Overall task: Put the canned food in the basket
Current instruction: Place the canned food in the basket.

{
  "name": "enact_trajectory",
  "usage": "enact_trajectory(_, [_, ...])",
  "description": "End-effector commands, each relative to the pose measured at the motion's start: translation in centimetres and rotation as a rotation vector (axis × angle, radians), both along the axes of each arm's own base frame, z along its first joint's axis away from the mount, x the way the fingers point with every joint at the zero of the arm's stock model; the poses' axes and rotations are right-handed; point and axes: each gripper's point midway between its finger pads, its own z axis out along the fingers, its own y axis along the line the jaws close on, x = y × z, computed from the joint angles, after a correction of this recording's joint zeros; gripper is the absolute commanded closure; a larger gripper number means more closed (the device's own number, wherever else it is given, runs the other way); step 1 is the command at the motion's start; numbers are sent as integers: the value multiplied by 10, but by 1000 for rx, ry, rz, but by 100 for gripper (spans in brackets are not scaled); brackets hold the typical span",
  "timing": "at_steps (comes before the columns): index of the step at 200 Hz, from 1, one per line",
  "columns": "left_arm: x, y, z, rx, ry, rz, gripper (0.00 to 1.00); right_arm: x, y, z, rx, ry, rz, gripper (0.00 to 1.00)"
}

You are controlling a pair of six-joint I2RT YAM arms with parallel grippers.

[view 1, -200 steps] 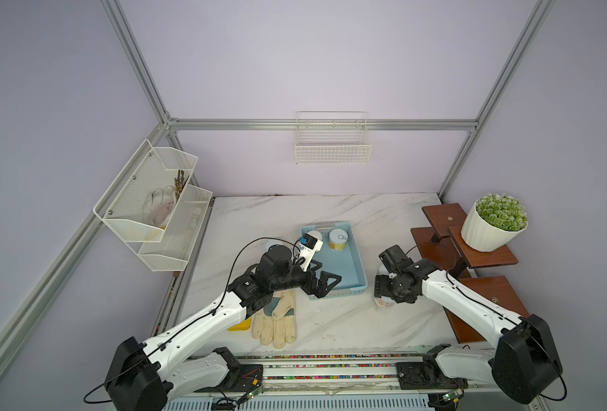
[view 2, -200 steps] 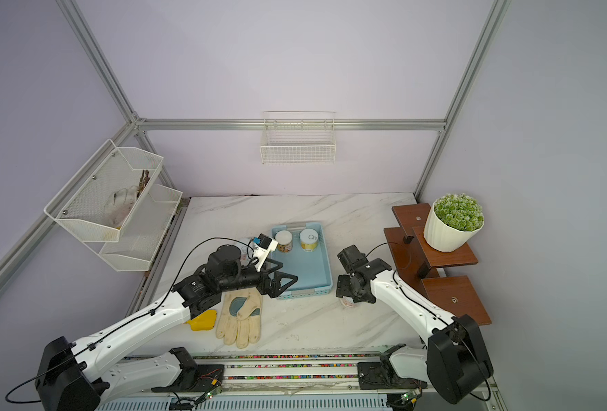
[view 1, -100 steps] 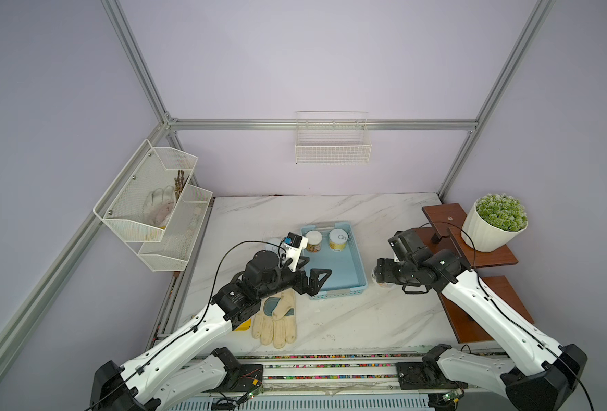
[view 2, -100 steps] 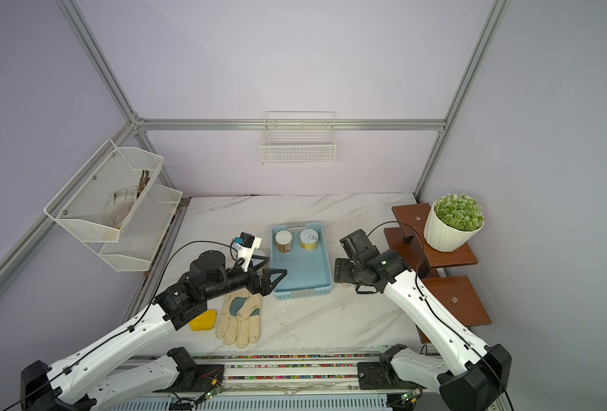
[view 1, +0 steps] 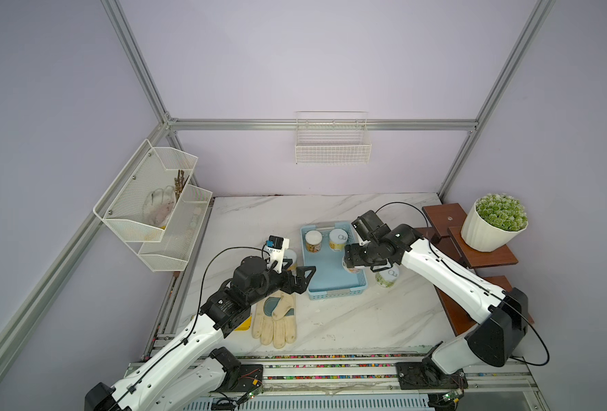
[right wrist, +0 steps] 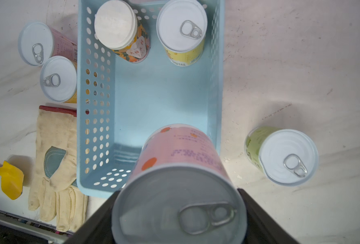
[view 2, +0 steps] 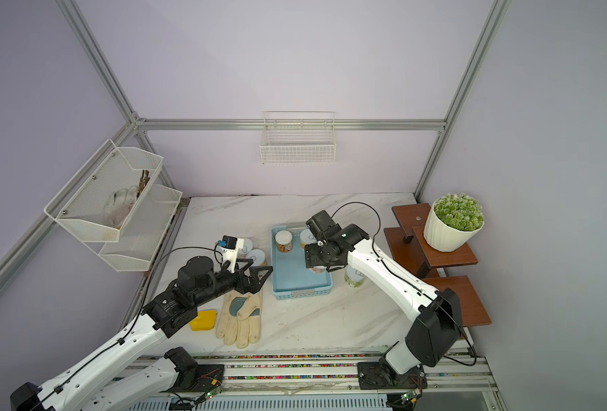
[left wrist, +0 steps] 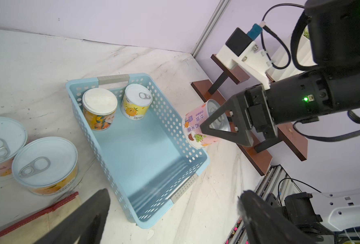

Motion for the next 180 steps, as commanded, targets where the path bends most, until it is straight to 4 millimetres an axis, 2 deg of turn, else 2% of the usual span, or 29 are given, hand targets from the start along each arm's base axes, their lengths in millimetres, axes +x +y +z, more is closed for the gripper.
enact_trajectory(1, [3, 6, 15, -67, -24, 18, 0, 26, 20, 5, 12, -50, 27, 100])
enact_trajectory(69, [0, 14, 18, -83, -12, 14, 0, 68, 31, -40, -138, 12, -3, 100])
enact_trajectory(109, [-1, 19, 20, -91, -26, 33, 0, 88, 32, -56, -165, 22, -41, 100])
enact_trajectory(180, [-2, 17, 23, -90, -26, 18, 0, 105, 22, -85, -204, 58, -54, 100])
